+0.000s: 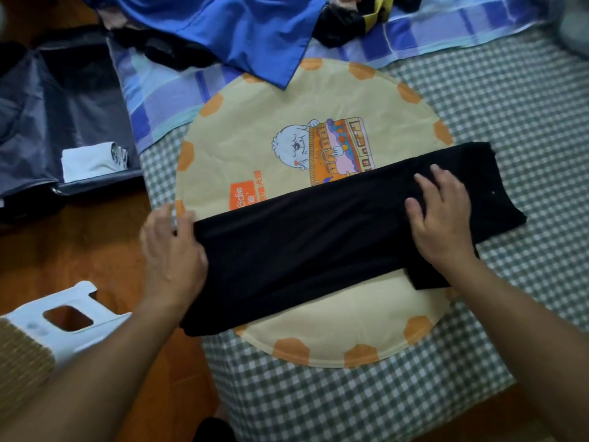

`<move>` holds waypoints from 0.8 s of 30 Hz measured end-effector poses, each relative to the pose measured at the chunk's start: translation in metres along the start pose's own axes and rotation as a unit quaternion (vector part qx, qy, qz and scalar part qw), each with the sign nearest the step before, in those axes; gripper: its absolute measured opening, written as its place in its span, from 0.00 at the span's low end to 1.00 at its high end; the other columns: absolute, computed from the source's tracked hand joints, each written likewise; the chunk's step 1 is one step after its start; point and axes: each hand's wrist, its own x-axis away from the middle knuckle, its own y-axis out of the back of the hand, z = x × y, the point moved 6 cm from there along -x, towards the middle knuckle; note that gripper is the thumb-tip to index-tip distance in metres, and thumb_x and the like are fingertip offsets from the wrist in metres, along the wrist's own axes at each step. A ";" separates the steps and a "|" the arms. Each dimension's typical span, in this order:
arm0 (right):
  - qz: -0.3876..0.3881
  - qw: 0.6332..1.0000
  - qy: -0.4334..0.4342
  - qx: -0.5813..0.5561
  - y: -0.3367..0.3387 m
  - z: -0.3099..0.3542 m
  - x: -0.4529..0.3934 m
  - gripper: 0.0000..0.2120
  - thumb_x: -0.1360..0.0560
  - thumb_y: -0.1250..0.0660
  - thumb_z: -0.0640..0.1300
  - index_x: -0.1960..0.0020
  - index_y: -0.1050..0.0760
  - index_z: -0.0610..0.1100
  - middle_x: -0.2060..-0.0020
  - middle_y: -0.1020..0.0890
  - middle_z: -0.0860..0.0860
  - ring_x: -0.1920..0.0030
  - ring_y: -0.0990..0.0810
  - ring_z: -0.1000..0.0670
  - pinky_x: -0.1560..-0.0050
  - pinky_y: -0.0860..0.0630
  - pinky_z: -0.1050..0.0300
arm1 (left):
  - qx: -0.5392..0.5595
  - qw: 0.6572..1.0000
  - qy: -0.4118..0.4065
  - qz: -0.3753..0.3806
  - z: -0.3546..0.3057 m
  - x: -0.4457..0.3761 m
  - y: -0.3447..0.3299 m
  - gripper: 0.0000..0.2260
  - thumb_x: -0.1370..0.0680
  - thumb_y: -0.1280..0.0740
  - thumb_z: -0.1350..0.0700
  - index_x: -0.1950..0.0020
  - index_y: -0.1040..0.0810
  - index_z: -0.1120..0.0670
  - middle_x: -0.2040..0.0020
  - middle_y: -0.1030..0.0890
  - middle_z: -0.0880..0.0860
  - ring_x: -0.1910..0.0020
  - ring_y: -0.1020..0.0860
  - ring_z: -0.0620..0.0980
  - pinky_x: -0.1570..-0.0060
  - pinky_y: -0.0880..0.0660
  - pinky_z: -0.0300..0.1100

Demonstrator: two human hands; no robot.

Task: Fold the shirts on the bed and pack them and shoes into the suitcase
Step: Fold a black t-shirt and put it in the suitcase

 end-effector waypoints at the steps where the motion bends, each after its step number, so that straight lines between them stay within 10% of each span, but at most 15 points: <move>1: -0.055 0.996 -0.063 -0.028 0.013 -0.011 0.008 0.25 0.17 0.42 0.53 0.25 0.33 0.42 0.24 0.35 0.42 0.24 0.39 0.39 0.23 0.43 0.41 | 0.029 0.995 -0.096 -0.013 -0.038 0.010 -0.001 0.22 0.22 0.36 0.58 0.27 0.28 0.59 0.25 0.35 0.65 0.26 0.37 0.68 0.26 0.40 0.63; 5: 0.021 0.927 -0.357 -0.116 0.008 -0.077 0.052 0.30 0.18 0.38 0.56 0.23 0.37 0.41 0.27 0.33 0.41 0.26 0.36 0.40 0.27 0.38 0.44 | 0.020 0.927 -0.364 0.090 -0.157 0.053 -0.045 0.27 0.18 0.43 0.45 0.19 0.39 0.50 0.19 0.39 0.58 0.19 0.46 0.61 0.22 0.46 0.59; 16: 0.074 0.707 -0.498 -0.496 -0.005 -0.108 0.112 0.06 0.23 0.30 0.38 0.47 0.19 0.40 0.53 0.13 0.44 0.50 0.14 0.45 0.50 0.18 0.50 | 0.032 0.905 -0.390 0.168 -0.262 0.062 -0.055 0.20 0.25 0.32 0.51 0.33 0.22 0.53 0.33 0.25 0.56 0.31 0.28 0.60 0.34 0.30 0.54; 20: 0.116 0.800 -0.446 -0.385 0.018 -0.099 0.105 0.03 0.24 0.29 0.43 0.52 0.20 0.43 0.58 0.16 0.49 0.54 0.17 0.47 0.56 0.23 0.55 | 0.068 0.914 -0.377 0.135 -0.315 0.032 -0.064 0.24 0.23 0.39 0.49 0.27 0.27 0.54 0.28 0.28 0.57 0.29 0.31 0.61 0.29 0.32 0.56; 24: -0.014 0.845 -0.394 -0.361 0.044 -0.113 0.034 0.04 0.21 0.33 0.46 0.49 0.20 0.48 0.54 0.17 0.53 0.52 0.18 0.52 0.51 0.21 0.57 | 0.021 0.952 -0.301 0.052 -0.305 -0.008 -0.069 0.25 0.17 0.43 0.48 0.22 0.34 0.57 0.23 0.35 0.61 0.22 0.40 0.63 0.23 0.43 0.59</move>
